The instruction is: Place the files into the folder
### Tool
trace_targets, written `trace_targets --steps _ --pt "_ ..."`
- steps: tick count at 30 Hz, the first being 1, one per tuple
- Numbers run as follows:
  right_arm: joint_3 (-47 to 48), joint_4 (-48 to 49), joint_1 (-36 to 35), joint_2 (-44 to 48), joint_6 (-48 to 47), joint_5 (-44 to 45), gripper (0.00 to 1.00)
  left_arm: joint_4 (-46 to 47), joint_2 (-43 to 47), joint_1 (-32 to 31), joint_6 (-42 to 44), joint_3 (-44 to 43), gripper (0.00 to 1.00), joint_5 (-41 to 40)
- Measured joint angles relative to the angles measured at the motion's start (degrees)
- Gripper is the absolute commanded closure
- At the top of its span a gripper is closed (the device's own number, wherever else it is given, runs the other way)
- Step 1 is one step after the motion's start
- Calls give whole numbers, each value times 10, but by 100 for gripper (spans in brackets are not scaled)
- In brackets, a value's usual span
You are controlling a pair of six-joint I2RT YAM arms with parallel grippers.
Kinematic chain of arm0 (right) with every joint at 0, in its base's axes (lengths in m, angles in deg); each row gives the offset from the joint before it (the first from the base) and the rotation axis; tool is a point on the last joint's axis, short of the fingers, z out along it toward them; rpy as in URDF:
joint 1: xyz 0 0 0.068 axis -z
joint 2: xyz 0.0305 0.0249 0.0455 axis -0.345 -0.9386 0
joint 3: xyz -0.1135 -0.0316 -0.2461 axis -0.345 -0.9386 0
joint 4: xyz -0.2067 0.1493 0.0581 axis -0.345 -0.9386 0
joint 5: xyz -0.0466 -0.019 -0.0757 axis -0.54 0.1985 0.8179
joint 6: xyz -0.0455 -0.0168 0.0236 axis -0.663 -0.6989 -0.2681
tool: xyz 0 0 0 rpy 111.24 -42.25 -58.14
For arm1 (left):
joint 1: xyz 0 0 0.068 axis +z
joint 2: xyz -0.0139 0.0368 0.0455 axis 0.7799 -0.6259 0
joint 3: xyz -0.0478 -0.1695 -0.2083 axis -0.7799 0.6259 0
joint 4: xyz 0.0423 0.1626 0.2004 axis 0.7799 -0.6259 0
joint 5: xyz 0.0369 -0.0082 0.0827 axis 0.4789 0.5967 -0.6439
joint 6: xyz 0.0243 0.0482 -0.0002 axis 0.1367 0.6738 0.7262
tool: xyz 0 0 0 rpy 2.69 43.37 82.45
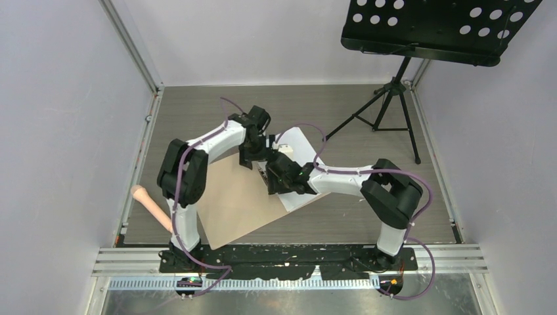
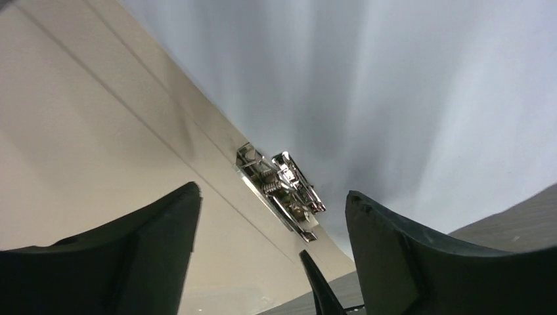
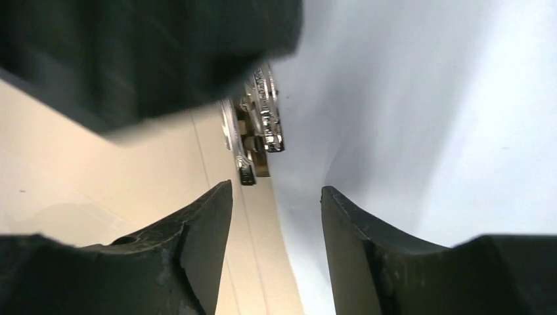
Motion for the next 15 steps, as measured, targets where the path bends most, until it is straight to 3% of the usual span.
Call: trace_targets --steps 5,9,15 --pt "20 -37 -14 13 -75 49 27 -6 76 49 2 7 9 11" --pt "78 -50 -32 3 -153 77 23 3 207 118 -13 80 1 14" --pt "152 -47 -42 -57 -246 91 24 2 370 200 -25 217 0 10"
